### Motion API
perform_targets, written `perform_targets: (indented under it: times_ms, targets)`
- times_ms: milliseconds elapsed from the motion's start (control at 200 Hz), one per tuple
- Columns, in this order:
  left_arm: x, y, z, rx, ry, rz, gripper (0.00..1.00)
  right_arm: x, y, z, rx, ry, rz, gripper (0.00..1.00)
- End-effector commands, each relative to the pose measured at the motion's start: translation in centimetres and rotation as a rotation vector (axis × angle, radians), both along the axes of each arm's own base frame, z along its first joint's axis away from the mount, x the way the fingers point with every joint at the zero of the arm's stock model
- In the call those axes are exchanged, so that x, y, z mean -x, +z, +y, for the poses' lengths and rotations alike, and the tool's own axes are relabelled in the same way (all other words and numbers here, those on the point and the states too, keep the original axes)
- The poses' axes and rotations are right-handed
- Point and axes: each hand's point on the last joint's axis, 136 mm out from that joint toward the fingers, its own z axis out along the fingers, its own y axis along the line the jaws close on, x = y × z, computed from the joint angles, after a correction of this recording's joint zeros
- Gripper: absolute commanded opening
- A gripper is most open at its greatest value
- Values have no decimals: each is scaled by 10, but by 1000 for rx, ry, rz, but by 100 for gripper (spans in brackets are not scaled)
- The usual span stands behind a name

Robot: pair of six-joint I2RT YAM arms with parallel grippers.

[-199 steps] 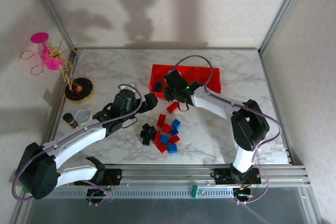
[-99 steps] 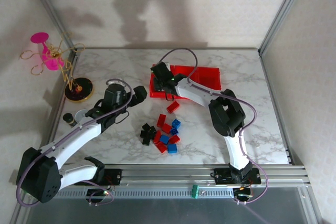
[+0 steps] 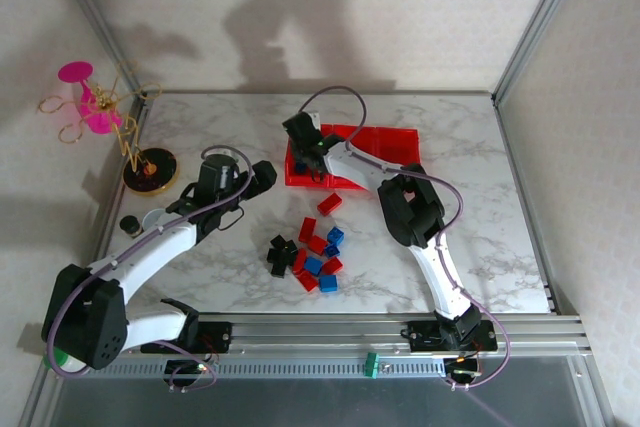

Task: Sort the legos into containers by color
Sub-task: Place the lego in the container.

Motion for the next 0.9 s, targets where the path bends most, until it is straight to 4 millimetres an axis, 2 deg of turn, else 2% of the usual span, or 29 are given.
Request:
perform_targets:
  times_ms: [0,145,265,355,461,591,896]
  targets:
    - [-11,20,-2,15,-10,-58,100,-13,15,-4,9,-20,-43,48]
    - [-10,21,-1,16,-11,-58,100,-10,31,-1,-22,-1,-55,53]
    - [-6,23,-4,27,-24,-54,100,1,49,2,-60,21,-60,56]
    - [-2,23,-7,38,-43,-47,100,16,60,6,-96,58,-42,60]
    - [7,22,-9,33,-58,-32,100,39,69,-1,-128,77,-16,64]
    - [21,16,-14,33,-80,-13,100,75,61,-19,-167,84,61,68]
    - [49,9,-28,27,-114,20,100,167,19,-70,-86,71,233,74]
